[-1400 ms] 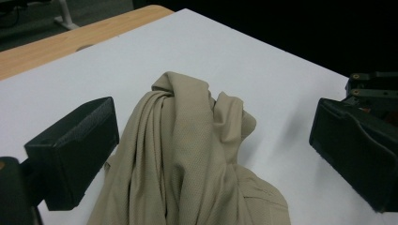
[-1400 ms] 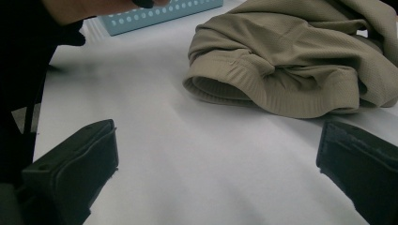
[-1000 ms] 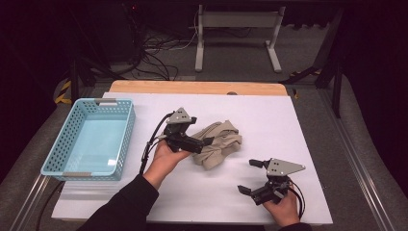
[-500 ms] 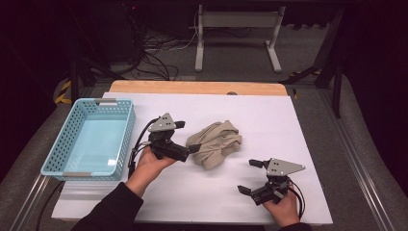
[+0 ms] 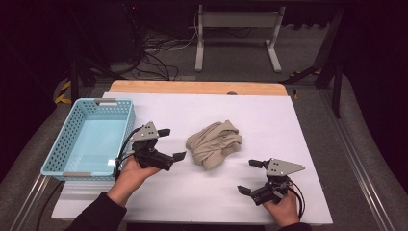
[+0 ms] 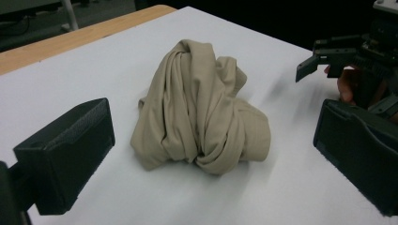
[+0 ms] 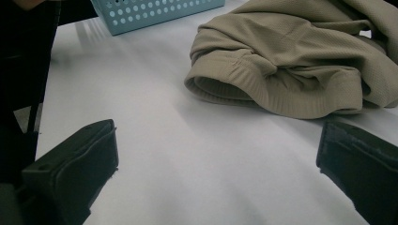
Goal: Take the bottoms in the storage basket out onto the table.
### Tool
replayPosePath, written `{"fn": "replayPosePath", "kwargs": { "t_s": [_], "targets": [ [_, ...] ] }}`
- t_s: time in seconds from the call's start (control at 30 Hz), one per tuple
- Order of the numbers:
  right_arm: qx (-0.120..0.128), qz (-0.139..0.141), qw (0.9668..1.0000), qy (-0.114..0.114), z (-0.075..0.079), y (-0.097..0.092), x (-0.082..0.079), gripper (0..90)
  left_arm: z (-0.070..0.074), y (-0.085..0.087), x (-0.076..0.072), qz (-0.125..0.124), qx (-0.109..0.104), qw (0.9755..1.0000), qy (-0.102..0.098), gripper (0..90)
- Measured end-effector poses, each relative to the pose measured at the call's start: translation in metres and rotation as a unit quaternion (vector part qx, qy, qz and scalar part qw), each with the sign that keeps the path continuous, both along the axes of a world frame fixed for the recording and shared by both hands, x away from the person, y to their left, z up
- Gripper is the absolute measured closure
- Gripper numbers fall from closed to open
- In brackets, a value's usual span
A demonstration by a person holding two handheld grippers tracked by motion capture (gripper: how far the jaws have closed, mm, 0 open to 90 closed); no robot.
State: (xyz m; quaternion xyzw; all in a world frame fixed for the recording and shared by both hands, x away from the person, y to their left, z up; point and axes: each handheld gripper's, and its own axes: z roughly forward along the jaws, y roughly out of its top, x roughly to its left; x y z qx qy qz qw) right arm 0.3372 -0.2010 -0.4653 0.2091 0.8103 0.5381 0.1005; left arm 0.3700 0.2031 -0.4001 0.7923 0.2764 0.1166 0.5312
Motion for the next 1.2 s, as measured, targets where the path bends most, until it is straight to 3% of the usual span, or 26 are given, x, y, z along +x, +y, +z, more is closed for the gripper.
{"fn": "replayPosePath", "kwargs": {
  "t_s": [0.17,0.4,0.57,0.73,0.87,1.07,1.2],
  "targets": [
    [-0.001,-0.002,1.0000,0.001,0.000,0.000,0.000,0.1,-0.009,0.012,-0.007,-0.003,-0.006,0.9999,-0.007,0.0],
    [-0.002,-0.002,1.0000,0.002,0.000,0.000,0.000,0.0,-0.024,0.023,-0.015,-0.001,-0.010,0.9999,0.001,0.0],
    [-0.004,0.000,1.0000,0.002,0.000,0.000,0.000,0.1,-0.035,0.028,-0.019,0.004,-0.010,0.9998,0.015,0.0],
    [-0.003,0.003,1.0000,0.001,0.000,0.000,0.000,0.0,-0.042,0.031,-0.021,0.010,-0.001,0.9999,0.012,0.0],
    [-0.003,0.005,1.0000,0.000,0.000,0.000,0.000,0.0,-0.049,0.032,-0.024,0.012,-0.008,0.9998,0.016,0.0],
    [-0.001,0.009,1.0000,0.000,0.001,0.000,-0.001,0.0,-0.059,0.035,-0.027,0.009,0.004,0.9998,0.019,0.0],
    [-0.001,0.013,0.9999,0.001,0.001,0.001,-0.001,0.0,-0.064,0.039,-0.027,0.011,-0.006,0.9995,0.027,0.0]
  ]
}}
